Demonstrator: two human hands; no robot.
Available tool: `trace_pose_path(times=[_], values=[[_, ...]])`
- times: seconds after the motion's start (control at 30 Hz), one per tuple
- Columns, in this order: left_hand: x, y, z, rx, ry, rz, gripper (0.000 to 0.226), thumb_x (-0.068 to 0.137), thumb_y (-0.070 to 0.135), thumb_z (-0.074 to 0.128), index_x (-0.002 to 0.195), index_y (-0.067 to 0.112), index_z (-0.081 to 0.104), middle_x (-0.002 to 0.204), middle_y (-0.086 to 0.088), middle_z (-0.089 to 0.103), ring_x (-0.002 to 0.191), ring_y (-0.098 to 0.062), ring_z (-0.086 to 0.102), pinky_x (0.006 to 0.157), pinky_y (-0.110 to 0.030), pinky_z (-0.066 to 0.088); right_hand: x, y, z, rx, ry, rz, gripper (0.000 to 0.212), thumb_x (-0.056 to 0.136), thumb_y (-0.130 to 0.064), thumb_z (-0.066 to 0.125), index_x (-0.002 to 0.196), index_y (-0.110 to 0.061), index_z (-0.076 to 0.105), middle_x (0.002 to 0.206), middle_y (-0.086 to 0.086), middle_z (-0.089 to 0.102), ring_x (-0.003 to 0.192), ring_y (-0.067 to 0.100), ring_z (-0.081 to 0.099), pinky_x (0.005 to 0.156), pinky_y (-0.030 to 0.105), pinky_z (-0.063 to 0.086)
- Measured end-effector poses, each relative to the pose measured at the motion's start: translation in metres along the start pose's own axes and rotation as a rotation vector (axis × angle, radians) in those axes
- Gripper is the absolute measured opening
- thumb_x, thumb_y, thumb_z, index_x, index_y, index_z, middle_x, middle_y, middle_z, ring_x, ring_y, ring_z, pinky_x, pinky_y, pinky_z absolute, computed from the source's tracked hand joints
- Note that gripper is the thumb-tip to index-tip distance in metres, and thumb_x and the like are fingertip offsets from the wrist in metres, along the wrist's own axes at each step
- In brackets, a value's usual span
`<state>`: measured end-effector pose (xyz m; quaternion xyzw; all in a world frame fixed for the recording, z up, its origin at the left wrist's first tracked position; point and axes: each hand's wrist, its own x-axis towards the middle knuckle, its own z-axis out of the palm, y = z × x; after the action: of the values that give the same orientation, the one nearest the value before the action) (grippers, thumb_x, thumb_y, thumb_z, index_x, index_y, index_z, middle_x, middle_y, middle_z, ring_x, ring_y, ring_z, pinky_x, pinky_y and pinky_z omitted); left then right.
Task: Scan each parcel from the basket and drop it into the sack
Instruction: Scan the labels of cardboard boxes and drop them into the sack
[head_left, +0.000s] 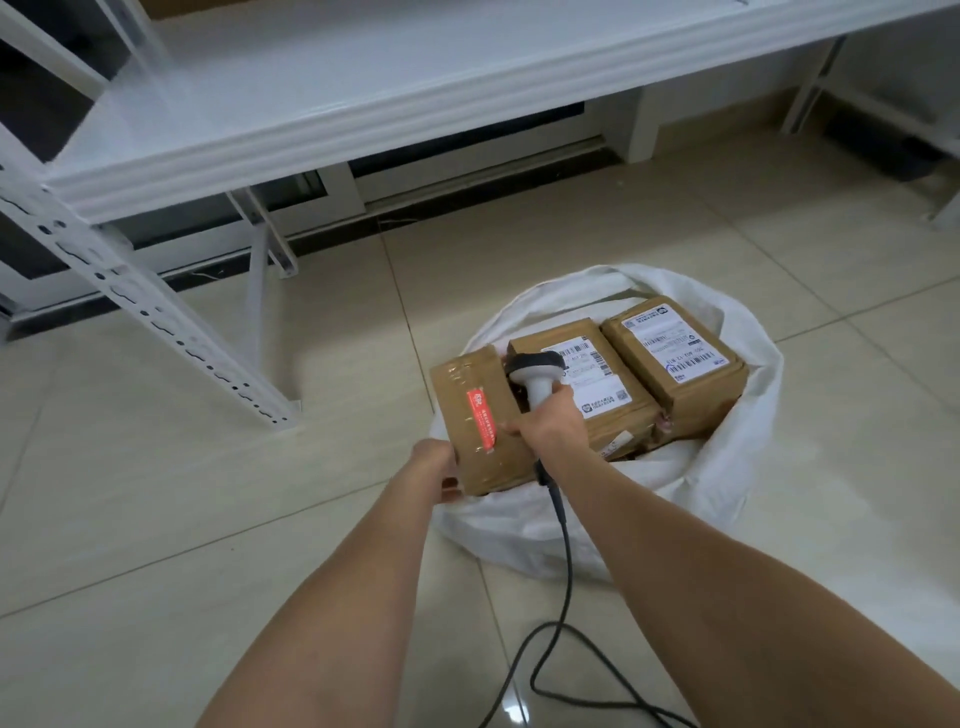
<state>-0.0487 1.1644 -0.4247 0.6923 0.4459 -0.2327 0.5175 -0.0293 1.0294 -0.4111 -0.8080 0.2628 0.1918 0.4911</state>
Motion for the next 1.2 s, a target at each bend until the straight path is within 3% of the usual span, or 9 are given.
trace_pose_path(times=[0.07, 0.17, 0.33, 0.47, 0.6, 0.8, 0.9, 1.07, 1.2], values=[[-0.002, -0.008, 0.009, -0.145, -0.097, -0.023, 0.032, 0.097, 0.007, 0.035, 0.071, 0.006, 0.053, 0.048, -0.008, 0.059, 0.050, -0.018, 0.058, 0.049, -0.020, 0.051, 0.003, 0.006, -0.001, -0.076, 0.029, -0.012, 0.068, 0.081, -0.018, 0.077, 0.136, -0.013, 0.037, 0.114, 0.007, 0.059, 0.109, 0.027, 0.058, 0.084, 0.038, 0.047], [0.004, -0.011, 0.011, -0.128, -0.098, -0.012, 0.035, 0.094, -0.001, 0.036, 0.061, 0.008, 0.044, 0.031, -0.001, 0.043, 0.024, -0.009, 0.040, 0.030, -0.012, 0.031, 0.007, 0.006, -0.003, -0.123, 0.072, -0.034, 0.061, 0.085, -0.017, 0.073, 0.134, -0.015, 0.037, 0.108, 0.006, 0.059, 0.107, 0.027, 0.059, 0.079, 0.037, 0.046], [0.013, 0.020, -0.004, -0.238, 0.182, 0.251, 0.022, 0.092, 0.013, 0.046, 0.089, 0.000, 0.063, 0.088, -0.019, 0.065, 0.081, -0.032, 0.062, 0.069, -0.039, 0.052, 0.007, 0.004, -0.002, -0.128, 0.135, 0.003, 0.055, 0.088, -0.015, 0.064, 0.134, -0.016, 0.035, 0.112, 0.008, 0.060, 0.107, 0.031, 0.060, 0.086, 0.042, 0.050], [-0.013, 0.065, -0.030, -0.331, 0.295, 0.589, 0.030, 0.091, 0.013, 0.043, 0.061, 0.013, 0.041, 0.063, -0.002, 0.041, 0.073, -0.021, 0.040, 0.064, -0.030, 0.032, 0.006, -0.002, -0.002, 0.005, 0.126, 0.069, 0.064, 0.087, -0.013, 0.063, 0.142, -0.013, 0.030, 0.113, 0.011, 0.059, 0.103, 0.031, 0.061, 0.088, 0.046, 0.054], [-0.015, 0.061, -0.042, 0.348, 0.177, 0.513, 0.026, 0.084, 0.027, 0.063, 0.102, 0.011, 0.056, 0.093, -0.007, 0.060, 0.087, -0.027, 0.057, 0.071, -0.030, 0.044, 0.000, -0.009, -0.009, 0.065, 0.129, -0.004, 0.039, 0.089, -0.022, 0.062, 0.123, -0.007, 0.050, 0.097, 0.007, 0.057, 0.090, 0.026, 0.058, 0.077, 0.038, 0.052], [-0.043, 0.095, -0.056, 0.355, 0.287, 0.647, 0.027, 0.092, 0.020, 0.052, 0.113, 0.006, 0.062, 0.109, -0.016, 0.065, 0.101, -0.034, 0.061, 0.086, -0.037, 0.049, -0.011, -0.032, -0.002, 0.800, -0.133, -0.077, 0.031, 0.085, 0.002, 0.063, 0.110, -0.012, 0.052, 0.084, 0.010, 0.061, 0.071, 0.020, 0.061, 0.078, 0.041, 0.057], [-0.042, 0.087, -0.058, 0.506, 0.253, 0.593, 0.030, 0.097, 0.023, 0.042, 0.106, 0.004, 0.063, 0.109, -0.018, 0.064, 0.103, -0.035, 0.060, 0.082, -0.035, 0.047, -0.017, -0.042, 0.015, 0.773, -0.157, -0.129, 0.053, 0.076, -0.009, 0.073, 0.122, -0.017, 0.050, 0.103, 0.012, 0.066, 0.092, 0.026, 0.067, 0.089, 0.049, 0.056], [-0.057, 0.104, -0.060, 0.137, 0.368, 0.887, 0.030, 0.098, 0.023, 0.040, 0.080, 0.006, 0.056, 0.074, -0.009, 0.057, 0.076, -0.025, 0.055, 0.061, -0.032, 0.041, -0.017, -0.041, 0.035, 0.574, -0.206, 0.009, 0.081, 0.077, -0.016, 0.077, 0.143, -0.016, 0.029, 0.125, 0.008, 0.055, 0.113, 0.029, 0.056, 0.097, 0.046, 0.050], [-0.047, 0.093, -0.064, 0.173, 0.349, 0.838, 0.021, 0.098, 0.025, 0.043, 0.089, 0.018, 0.061, 0.092, -0.008, 0.056, 0.085, -0.022, 0.052, 0.077, -0.034, 0.042, -0.019, -0.035, 0.049, 0.533, -0.243, 0.163, 0.057, 0.074, -0.013, 0.070, 0.125, -0.004, 0.046, 0.105, 0.019, 0.064, 0.095, 0.035, 0.067, 0.085, 0.049, 0.057]])
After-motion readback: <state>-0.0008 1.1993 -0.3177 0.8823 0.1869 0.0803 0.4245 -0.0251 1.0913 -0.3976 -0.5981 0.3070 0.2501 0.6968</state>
